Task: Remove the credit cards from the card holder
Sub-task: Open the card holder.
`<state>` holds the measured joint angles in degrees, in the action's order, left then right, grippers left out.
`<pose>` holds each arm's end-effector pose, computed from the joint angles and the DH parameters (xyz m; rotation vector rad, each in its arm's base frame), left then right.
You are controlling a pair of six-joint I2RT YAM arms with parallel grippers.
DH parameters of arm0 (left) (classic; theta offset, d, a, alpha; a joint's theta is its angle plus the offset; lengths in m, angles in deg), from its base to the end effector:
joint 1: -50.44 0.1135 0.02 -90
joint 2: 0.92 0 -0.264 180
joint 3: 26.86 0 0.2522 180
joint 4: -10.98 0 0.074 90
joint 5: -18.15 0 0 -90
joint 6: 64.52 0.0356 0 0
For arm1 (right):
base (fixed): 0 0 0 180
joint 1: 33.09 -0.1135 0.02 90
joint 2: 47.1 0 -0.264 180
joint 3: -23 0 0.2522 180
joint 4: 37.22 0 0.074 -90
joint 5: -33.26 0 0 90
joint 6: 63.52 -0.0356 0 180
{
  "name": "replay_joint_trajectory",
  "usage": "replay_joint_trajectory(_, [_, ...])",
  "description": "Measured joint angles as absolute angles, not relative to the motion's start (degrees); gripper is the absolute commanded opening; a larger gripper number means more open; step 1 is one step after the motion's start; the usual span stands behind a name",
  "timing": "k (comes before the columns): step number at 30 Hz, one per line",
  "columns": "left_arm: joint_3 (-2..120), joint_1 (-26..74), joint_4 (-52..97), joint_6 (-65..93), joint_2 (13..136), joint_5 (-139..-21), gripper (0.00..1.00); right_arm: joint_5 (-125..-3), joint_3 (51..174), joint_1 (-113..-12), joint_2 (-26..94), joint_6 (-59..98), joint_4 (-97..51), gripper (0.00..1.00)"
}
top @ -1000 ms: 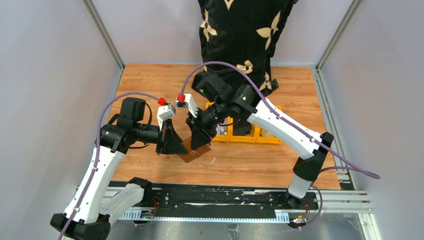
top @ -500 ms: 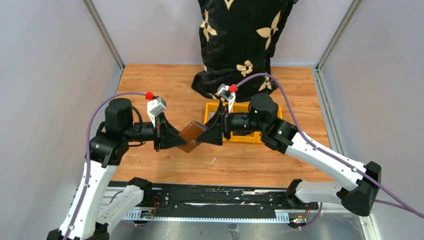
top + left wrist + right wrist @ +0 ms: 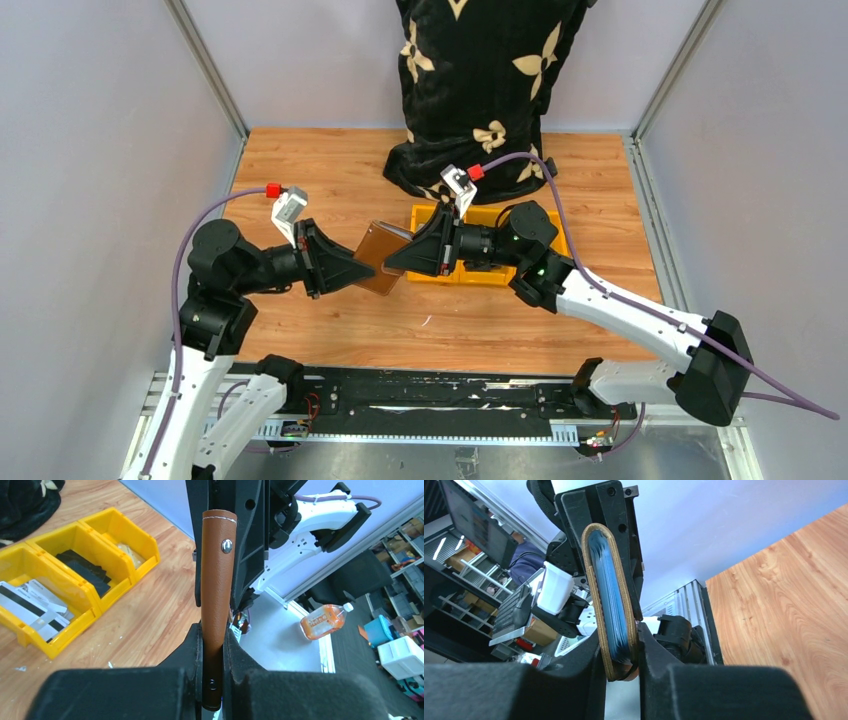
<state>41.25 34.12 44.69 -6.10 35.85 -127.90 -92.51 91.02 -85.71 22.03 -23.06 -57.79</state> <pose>0.1047 -0.0614 0.3988 0.5959 1.6900 -1.3979 0.1505 0.2312 0.3896 -0.6874 1.4054 1.8543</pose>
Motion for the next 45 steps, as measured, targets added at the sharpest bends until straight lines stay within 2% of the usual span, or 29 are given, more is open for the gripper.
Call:
replay_joint_trajectory(2, [41.1,34.1,44.3,-6.9,35.3,-128.0,0.24,-93.6,91.0,-85.7,22.0,-23.6,-58.6,0.09])
replay_joint_trajectory(4, [40.9,34.1,44.4,-6.6,35.2,-128.3,0.46,-94.3,91.1,-85.7,22.0,-23.5,-58.5,0.01])
replay_joint_trajectory(6, [40.7,34.1,46.0,-5.0,35.3,-128.4,0.57,-95.3,92.3,-85.6,22.0,-22.7,-55.8,0.0])
replay_joint_trajectory(8, [41.0,34.1,49.3,-1.6,35.9,-128.1,0.62,-96.4,95.1,-85.6,22.2,-20.5,-50.6,0.0])
replay_joint_trajectory(11, [43.5,34.1,55.7,5.8,37.9,-127.5,0.63,-98.0,102.6,-85.6,23.8,-15.0,-39.1,0.0])
replay_joint_trajectory(18, [50.1,34.1,65.6,21.1,41.4,-126.3,0.59,-100.8,116.4,-86.1,30.1,-1.7,-14.3,0.0])
replay_joint_trajectory(23, [50.4,34.1,68.3,25.4,41.7,-126.9,0.5,-100.6,120.6,-87.0,33.6,4.2,-3.3,0.01])
replay_joint_trajectory(28, [49.1,34.1,68.9,27.0,41.4,-126.7,0.4,-99.9,123.9,-88.5,36.1,7.0,2.3,0.02])
replay_joint_trajectory(34, [47.1,34.1,69.5,27.0,41.1,-126.7,0.39,-97.7,127.5,-89.8,38.7,8.1,6.2,0.03])
replay_joint_trajectory(37, [46.9,34.1,70.2,26.8,41.1,-126.3,0.34,-95.8,129.9,-90.8,40.5,8.3,8.4,0.12])
replay_joint_trajectory(41, [46.9,34.2,70.6,26.1,40.9,-125.2,0.11,-92.7,131.7,-91.2,41.5,8.8,10.6,0.31])
replay_joint_trajectory(45, [46.9,34.2,70.6,25.6,41.0,-125.0,0.02,-87.9,131.7,-91.4,41.3,9.2,10.9,0.44])
